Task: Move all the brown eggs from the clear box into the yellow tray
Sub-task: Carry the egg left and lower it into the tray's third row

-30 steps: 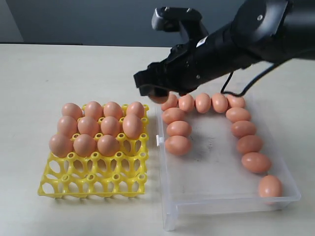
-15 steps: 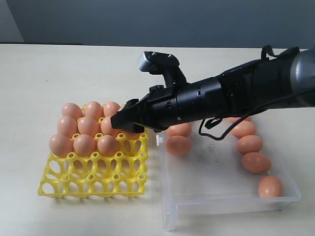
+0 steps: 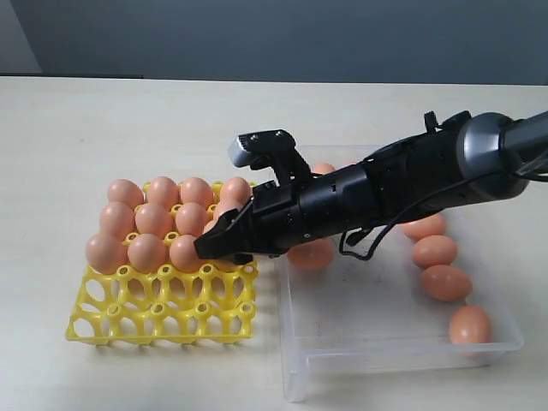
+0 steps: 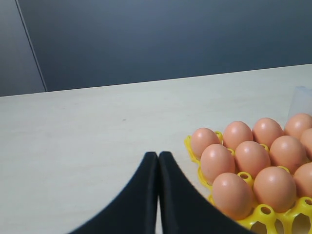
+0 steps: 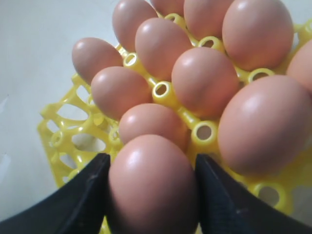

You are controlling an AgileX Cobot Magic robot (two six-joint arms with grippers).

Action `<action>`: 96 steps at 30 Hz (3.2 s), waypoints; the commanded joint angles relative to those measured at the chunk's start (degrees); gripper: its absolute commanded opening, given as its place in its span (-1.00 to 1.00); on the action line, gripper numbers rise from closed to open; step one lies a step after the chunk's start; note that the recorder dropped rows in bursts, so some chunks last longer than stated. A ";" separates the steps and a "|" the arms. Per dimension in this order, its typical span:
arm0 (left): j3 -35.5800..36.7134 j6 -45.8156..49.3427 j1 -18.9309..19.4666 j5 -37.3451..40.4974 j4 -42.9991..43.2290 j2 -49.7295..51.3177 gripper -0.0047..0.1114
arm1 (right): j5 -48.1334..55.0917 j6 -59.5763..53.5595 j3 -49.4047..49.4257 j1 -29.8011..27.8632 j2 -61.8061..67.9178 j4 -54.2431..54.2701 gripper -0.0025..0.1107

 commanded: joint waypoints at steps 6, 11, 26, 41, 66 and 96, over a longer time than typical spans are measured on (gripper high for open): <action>-0.07 -0.10 -0.60 0.01 0.07 -0.28 -0.91 | -1.67 -1.16 -0.18 -0.09 -0.09 0.52 -0.75; -0.07 -0.10 -0.60 0.01 0.07 -0.28 -0.91 | -1.67 -1.16 -0.30 -0.09 -0.09 0.52 -0.73; -0.07 -0.10 -0.60 0.01 0.07 -0.28 -0.91 | -1.70 -2.42 -3.47 0.01 2.61 0.52 -0.73; -0.07 -0.10 -0.60 0.01 0.07 -0.28 -0.91 | 0.09 -2.42 -3.47 0.01 2.61 -1.72 -0.19; -0.07 -0.10 -0.60 0.01 0.07 -0.28 -0.91 | -0.70 3.14 -3.47 0.01 2.61 -9.26 -0.08; -0.07 -0.10 -0.60 0.13 0.07 -0.28 -0.91 | -8.87 15.01 -3.47 -0.09 -11.40 -24.00 0.01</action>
